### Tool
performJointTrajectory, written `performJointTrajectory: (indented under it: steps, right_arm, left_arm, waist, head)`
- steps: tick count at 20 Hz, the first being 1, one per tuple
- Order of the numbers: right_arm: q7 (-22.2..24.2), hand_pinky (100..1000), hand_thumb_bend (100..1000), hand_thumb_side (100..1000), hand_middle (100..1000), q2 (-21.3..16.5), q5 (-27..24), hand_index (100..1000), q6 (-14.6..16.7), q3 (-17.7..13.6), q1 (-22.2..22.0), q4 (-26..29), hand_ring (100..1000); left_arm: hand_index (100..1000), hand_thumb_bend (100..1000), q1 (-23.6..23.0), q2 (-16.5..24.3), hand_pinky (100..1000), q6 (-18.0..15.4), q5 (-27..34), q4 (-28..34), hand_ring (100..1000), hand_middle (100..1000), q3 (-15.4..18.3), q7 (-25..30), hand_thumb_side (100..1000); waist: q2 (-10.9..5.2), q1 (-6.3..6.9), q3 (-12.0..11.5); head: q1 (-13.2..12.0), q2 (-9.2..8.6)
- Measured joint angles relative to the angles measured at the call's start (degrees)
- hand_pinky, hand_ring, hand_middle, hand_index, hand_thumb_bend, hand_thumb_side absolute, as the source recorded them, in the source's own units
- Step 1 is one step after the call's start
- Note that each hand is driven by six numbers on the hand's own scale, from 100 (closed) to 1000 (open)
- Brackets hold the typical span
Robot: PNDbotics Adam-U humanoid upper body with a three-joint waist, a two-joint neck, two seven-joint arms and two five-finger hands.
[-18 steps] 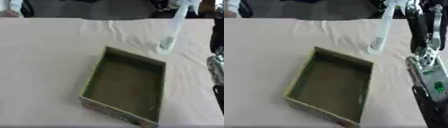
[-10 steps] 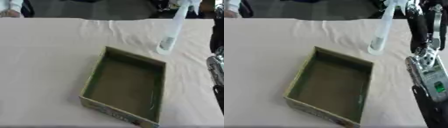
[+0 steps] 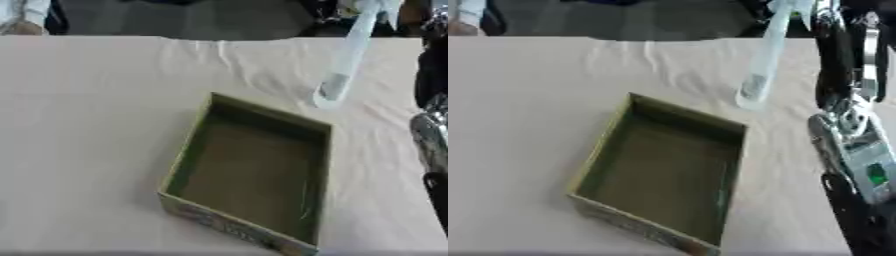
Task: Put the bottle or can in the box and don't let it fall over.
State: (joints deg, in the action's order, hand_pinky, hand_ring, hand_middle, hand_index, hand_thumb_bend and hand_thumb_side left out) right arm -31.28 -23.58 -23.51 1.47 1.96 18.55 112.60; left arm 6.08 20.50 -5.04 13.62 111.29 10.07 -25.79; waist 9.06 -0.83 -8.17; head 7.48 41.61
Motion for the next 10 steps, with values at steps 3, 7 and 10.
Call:
performJointTrajectory:
  steps: [3, 7, 10]
  right_arm:
    - [-3.3, 833, 235, 614, 879, 0.1, -11.7, 871, 1.3, 0.7, 0.0, 0.3, 795]
    - [-8.5, 499, 285, 661, 724, 0.2, -24.6, 915, 2.6, 1.3, -0.4, 0.5, 588]
    - [-11.9, 261, 307, 713, 574, 0.2, -31.9, 981, 3.3, 1.8, -0.5, 0.6, 445]
  left_arm:
    - [823, 571, 0.0, 0.0, 919, 0.0, 0.0, 0.0, 915, 796, 0.0, 0.0, 708]
    - [822, 570, 0.0, 0.0, 919, 0.0, 0.0, 0.0, 916, 796, 0.0, 0.0, 708]
    - [822, 569, 0.0, 0.0, 919, 0.0, 0.0, 0.0, 916, 796, 0.0, 0.0, 708]
  waist:
    - [0.00, 0.00, 0.0]
    - [0.00, 0.00, 0.0]
    - [0.00, 0.00, 0.0]
  head:
    - [0.0, 0.00]
    - [0.0, -0.01]
    - [0.0, -0.01]
